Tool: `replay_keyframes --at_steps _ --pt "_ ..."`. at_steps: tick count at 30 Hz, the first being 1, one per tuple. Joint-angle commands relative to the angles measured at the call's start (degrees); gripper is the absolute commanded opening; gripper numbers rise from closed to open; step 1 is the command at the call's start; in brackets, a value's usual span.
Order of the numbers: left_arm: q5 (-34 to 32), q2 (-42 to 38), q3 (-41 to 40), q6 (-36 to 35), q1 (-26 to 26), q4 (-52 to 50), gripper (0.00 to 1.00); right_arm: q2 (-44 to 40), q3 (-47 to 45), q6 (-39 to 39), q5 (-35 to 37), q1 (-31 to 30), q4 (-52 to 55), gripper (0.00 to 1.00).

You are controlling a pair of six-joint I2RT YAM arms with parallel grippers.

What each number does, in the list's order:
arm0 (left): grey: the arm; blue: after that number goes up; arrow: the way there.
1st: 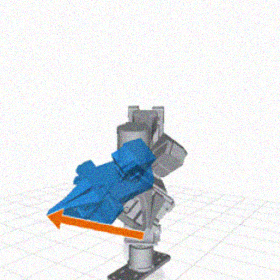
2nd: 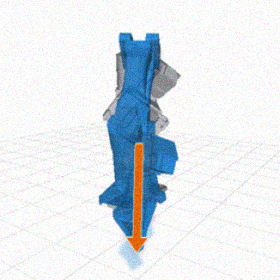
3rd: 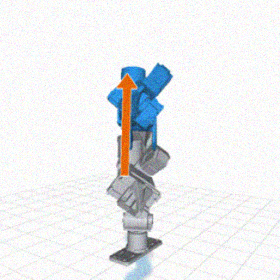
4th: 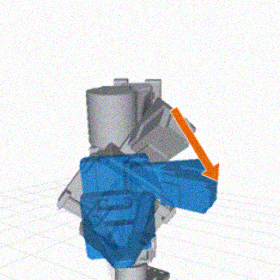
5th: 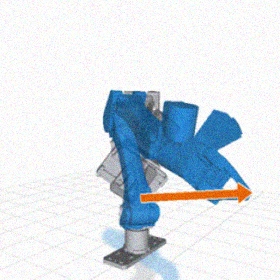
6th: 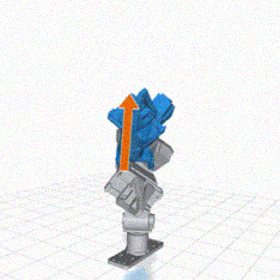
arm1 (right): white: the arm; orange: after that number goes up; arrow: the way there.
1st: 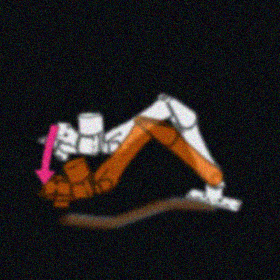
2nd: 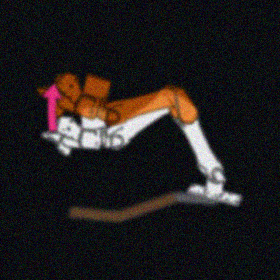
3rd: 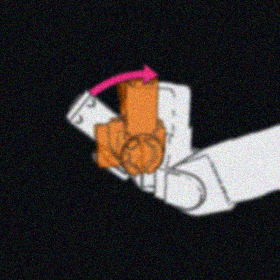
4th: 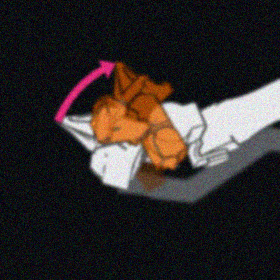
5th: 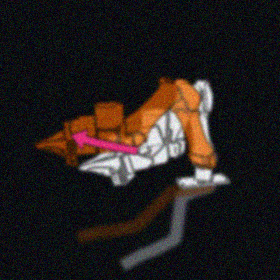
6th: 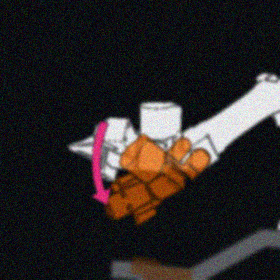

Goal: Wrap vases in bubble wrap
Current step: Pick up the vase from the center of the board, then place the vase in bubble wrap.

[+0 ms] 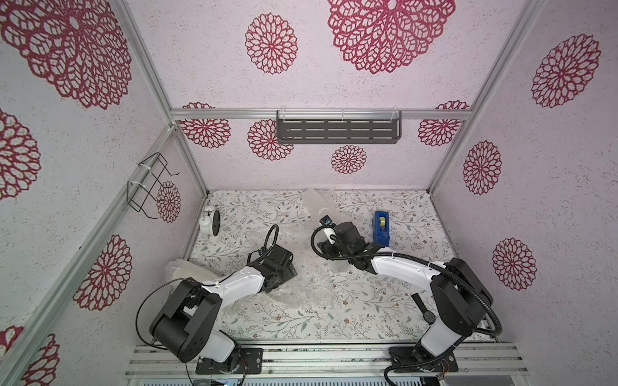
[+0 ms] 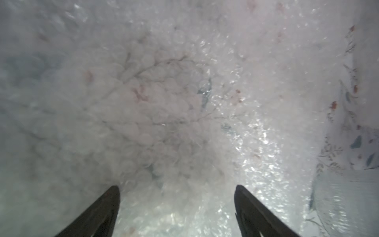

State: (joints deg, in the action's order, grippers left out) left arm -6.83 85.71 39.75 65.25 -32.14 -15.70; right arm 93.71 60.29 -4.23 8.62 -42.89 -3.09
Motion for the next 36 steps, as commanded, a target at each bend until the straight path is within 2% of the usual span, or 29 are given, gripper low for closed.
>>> replay_keyframes --at_steps 1,3,7,12,22,28,36 --pt "2.7 1.1 1.4 3.9 -1.2 3.8 0.89 -8.9 1.9 -5.9 2.8 -2.1 0.3 0.63" --pt "0.8 -1.4 0.6 4.2 -1.4 1.8 0.89 -11.0 1.8 -7.6 4.5 -4.7 3.6 0.63" --pt "-5.1 -11.4 -3.2 4.6 -1.3 -4.5 0.9 -12.2 0.7 -8.3 5.7 -9.7 6.9 0.63" --pt "-8.3 -22.4 -4.7 2.6 -0.1 -11.4 0.91 -9.1 1.6 -11.7 12.4 -15.8 11.3 0.63" --pt "-12.7 -41.0 -5.2 -5.8 11.8 -20.9 0.93 -0.1 8.9 -17.3 23.0 -22.5 18.6 0.64" --pt "-13.8 -47.2 -6.3 -7.3 15.6 -22.8 0.95 6.8 14.3 -21.9 26.8 -25.8 22.1 0.65" --pt "-12.4 -49.4 -8.1 -8.2 18.9 -23.4 0.96 16.2 20.3 -25.8 34.0 -29.8 28.4 0.66"
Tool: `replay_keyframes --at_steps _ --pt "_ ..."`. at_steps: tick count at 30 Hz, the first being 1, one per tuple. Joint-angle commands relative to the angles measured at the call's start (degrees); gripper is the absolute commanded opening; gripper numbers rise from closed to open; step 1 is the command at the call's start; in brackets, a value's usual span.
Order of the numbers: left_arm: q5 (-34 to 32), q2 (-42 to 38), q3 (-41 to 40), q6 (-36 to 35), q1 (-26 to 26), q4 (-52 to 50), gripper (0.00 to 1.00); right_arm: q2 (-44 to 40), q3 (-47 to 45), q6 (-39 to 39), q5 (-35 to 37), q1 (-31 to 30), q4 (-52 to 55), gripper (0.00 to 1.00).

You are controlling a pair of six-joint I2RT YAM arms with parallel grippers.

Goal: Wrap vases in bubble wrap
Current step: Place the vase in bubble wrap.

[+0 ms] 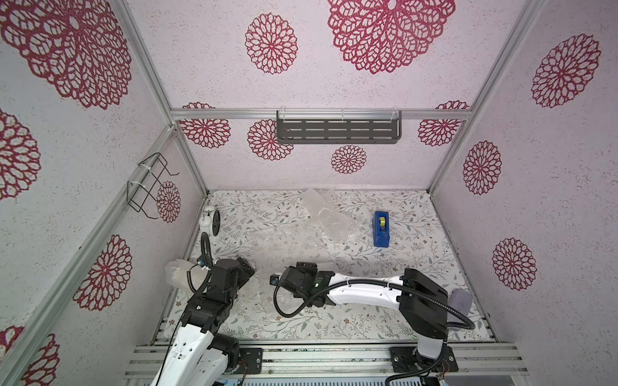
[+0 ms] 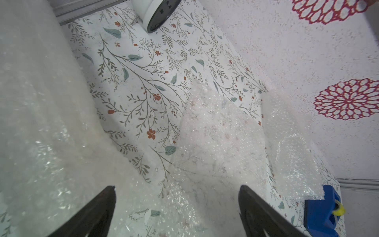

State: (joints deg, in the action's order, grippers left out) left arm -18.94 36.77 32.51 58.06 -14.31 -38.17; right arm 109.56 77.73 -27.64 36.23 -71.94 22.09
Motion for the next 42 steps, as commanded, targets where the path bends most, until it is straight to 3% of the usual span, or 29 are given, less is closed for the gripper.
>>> replay_keyframes --at_steps 1,8,17,28,35,42 --pt "-0.1 -0.4 -0.9 -1.1 1.3 -1.0 0.96 1.1 3.2 -2.7 6.6 -1.0 3.8 0.66" --pt "0.3 -0.7 -0.9 -1.9 3.4 -0.9 0.96 4.5 3.1 -5.5 2.9 -2.0 -0.2 0.71" --pt "2.5 1.0 -1.3 -3.2 5.1 0.6 0.97 5.1 1.8 -9.0 -1.1 -2.7 -5.2 0.86" --pt "13.6 14.7 1.4 -7.5 5.0 6.0 0.93 -5.6 -5.3 -5.9 -5.8 -2.9 -7.1 0.89" --pt "13.4 23.7 5.5 -8.2 -1.1 6.5 0.89 -15.1 -12.5 -2.0 -9.1 -2.9 -6.3 0.89" --pt "10.8 31.8 11.3 -8.8 -8.7 5.4 0.86 -25.8 -23.3 4.8 -12.8 -2.9 -4.5 0.81"
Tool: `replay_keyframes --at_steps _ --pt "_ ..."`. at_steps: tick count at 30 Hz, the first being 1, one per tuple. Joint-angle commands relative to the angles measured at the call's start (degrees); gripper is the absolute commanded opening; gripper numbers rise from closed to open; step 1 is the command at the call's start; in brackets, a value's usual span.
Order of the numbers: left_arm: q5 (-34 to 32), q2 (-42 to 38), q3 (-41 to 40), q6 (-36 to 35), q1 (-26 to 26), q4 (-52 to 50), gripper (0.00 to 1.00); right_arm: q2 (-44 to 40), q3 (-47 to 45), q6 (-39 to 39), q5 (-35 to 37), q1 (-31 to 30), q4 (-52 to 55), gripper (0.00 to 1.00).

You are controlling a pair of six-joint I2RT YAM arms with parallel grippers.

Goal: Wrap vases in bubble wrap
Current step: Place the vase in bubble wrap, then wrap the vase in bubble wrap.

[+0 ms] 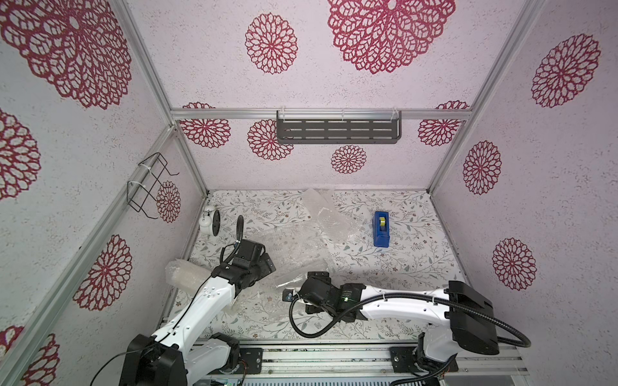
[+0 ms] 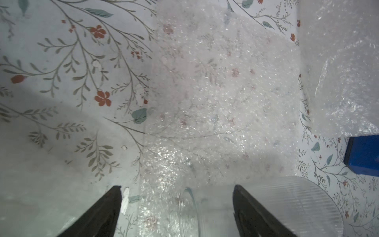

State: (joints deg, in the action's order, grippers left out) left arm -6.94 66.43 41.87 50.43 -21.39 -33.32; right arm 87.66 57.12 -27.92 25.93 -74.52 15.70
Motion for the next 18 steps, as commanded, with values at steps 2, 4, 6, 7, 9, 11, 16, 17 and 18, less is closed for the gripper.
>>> replay_keyframes --at_steps 2,4,6,7,9,11,16,17,18 --pt "-1.3 4.6 3.3 -1.7 -2.8 0.8 0.84 -6.5 -6.6 6.7 -4.6 -0.2 1.0 0.77" --pt "-1.4 6.6 4.6 -2.5 -3.7 1.4 0.82 -7.7 -9.7 7.8 -5.5 -0.4 -0.7 0.74" --pt "-1.3 8.8 6.3 -3.2 -4.7 1.6 0.81 -7.8 -12.6 8.0 -5.3 -0.3 -3.2 0.73" --pt "-1.0 10.0 7.2 -3.7 -5.0 1.6 0.81 -7.4 -13.8 7.8 -5.1 -0.2 -4.3 0.72" --pt "-0.4 12.2 8.7 -4.4 -5.5 1.7 0.81 -6.3 -15.2 7.3 -5.0 -0.3 -6.5 0.7" --pt "0.5 14.2 9.9 -4.9 -5.8 1.9 0.8 -5.0 -16.3 6.5 -5.3 -0.2 -9.1 0.68" --pt "1.3 17.4 11.5 -5.6 -6.2 2.4 0.79 -1.8 -17.0 5.0 -5.0 0.4 -13.0 0.63" --pt "1.4 18.1 11.8 -5.8 -6.3 2.4 0.78 -1.2 -17.0 4.6 -5.0 0.6 -13.5 0.62" --pt "1.7 18.6 11.9 -5.9 -6.4 2.6 0.78 -0.6 -17.0 4.3 -4.9 0.7 -13.8 0.61"
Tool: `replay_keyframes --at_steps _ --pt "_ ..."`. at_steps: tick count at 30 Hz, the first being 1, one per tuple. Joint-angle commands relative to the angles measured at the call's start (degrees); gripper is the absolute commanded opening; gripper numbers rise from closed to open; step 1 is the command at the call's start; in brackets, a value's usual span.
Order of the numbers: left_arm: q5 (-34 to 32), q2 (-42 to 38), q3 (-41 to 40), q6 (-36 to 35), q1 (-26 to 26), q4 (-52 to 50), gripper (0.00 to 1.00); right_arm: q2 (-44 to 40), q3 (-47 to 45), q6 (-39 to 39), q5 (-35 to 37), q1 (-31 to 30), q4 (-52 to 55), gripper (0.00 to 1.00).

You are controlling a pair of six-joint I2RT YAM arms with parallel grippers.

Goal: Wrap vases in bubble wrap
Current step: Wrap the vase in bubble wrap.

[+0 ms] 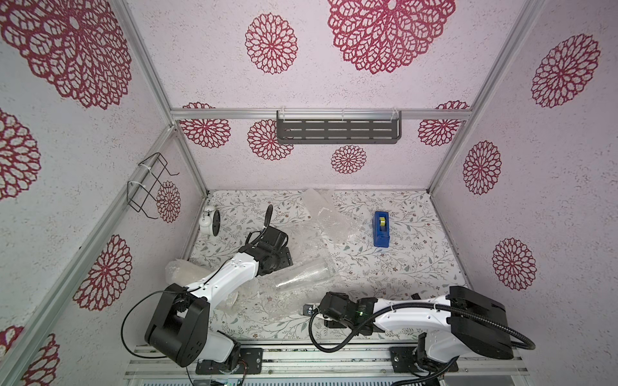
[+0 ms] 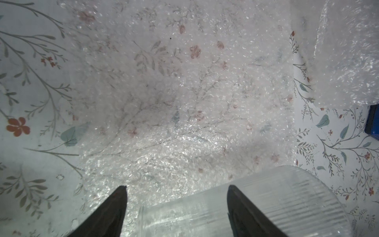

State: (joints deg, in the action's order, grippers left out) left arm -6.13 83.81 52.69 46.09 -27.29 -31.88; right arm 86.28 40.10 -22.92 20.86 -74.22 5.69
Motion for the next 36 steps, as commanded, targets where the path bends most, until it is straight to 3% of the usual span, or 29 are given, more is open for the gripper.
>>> replay_keyframes --at_steps 1,11,26,36 --pt "1.2 1.6 1.2 -1.5 -0.5 1.4 0.78 1.4 0.1 -0.9 0.2 0.6 -4.1 0.58" --pt "2.5 5.6 3.0 -2.7 -0.8 1.3 0.78 5.5 -0.3 -3.0 1.3 1.9 -9.1 0.39" --pt "3.9 9.5 6.4 -4.5 -1.5 0.5 0.78 0.7 -2.3 -3.3 3.5 2.3 -16.9 0.02" --pt "4.8 10.1 5.9 -4.7 -1.6 1.1 0.79 -0.3 -1.9 -3.3 6.0 3.1 -21.4 0.0"
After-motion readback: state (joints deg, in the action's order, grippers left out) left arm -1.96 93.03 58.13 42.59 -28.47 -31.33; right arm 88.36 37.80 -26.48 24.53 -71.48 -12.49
